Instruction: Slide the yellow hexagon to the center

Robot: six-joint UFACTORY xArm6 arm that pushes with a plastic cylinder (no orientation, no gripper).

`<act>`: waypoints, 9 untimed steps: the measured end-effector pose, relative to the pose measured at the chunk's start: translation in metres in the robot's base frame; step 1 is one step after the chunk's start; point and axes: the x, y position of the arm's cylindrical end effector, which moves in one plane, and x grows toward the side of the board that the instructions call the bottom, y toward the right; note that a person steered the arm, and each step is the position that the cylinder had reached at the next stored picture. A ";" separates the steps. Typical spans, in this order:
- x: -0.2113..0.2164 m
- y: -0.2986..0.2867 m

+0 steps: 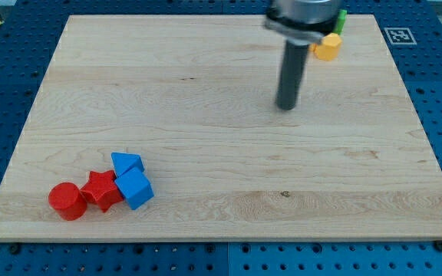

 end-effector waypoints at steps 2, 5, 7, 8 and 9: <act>-0.036 0.140; -0.133 0.143; -0.132 0.086; -0.125 0.054; -0.104 0.026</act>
